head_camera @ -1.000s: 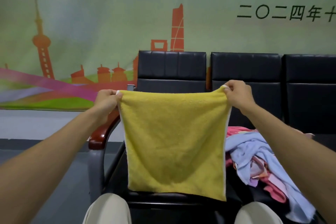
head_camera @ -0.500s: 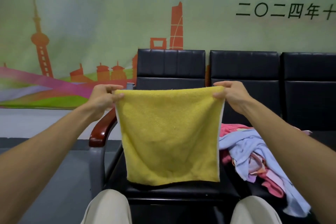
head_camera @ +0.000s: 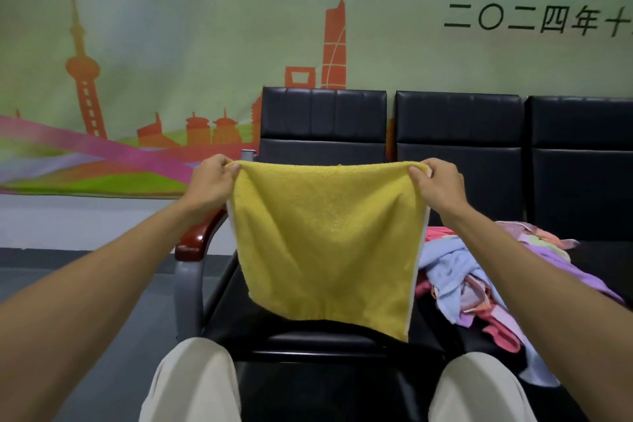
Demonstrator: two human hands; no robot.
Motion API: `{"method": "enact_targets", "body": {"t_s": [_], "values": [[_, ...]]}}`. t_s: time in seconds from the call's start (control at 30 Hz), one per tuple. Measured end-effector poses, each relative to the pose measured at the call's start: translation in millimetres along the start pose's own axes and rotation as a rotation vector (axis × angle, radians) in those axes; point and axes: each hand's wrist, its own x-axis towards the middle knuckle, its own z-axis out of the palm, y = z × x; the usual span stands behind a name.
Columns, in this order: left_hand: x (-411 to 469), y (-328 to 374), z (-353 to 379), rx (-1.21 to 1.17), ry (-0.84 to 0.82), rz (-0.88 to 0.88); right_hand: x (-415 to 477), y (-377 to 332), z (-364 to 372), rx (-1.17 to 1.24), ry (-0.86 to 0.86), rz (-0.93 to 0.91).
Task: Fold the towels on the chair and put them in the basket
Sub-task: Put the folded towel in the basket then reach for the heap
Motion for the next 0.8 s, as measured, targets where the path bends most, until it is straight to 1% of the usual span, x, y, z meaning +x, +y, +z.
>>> {"method": "enact_targets", "body": {"t_s": [0.1,0.17,0.2,0.23,0.3,0.37,0.4,0.43,0.47,0.53,0.57,0.6,0.7,0.8], "values": [[-4,-11,4,-0.136,-0.026,-0.102,-7,5,2,0.03,-0.018,0.044],[-1,-15,6,-0.227,-0.029,-0.14,-7,4,-4,0.059,0.013,0.035],[1,-15,5,-0.216,-0.009,-0.136,-7,2,-6,0.069,0.034,0.027],[3,-18,5,-0.153,0.016,-0.104,-6,1,-7,0.073,0.048,0.016],[6,-28,8,0.069,0.052,-0.012,-3,8,0,0.033,0.048,-0.006],[6,-44,19,0.276,0.059,0.058,-2,24,15,-0.065,-0.003,-0.001],[5,-53,28,0.316,0.05,0.057,-2,33,24,-0.127,-0.038,0.018],[6,-62,37,0.301,0.037,0.031,-2,43,32,-0.195,-0.077,0.044],[8,-73,48,0.213,0.023,-0.027,-3,52,41,-0.272,-0.113,0.065],[9,-93,73,-0.101,-0.01,-0.246,-4,71,60,-0.385,-0.148,0.116],[8,-103,85,-0.246,-0.019,-0.355,-5,79,70,-0.391,-0.157,0.147],[8,-114,99,-0.333,-0.021,-0.43,-6,87,81,-0.372,-0.167,0.176],[12,-153,140,-0.359,-0.028,-0.505,-6,112,118,-0.207,-0.215,0.276],[11,-181,163,-0.294,-0.016,-0.503,-7,136,145,-0.126,-0.259,0.285]]}}
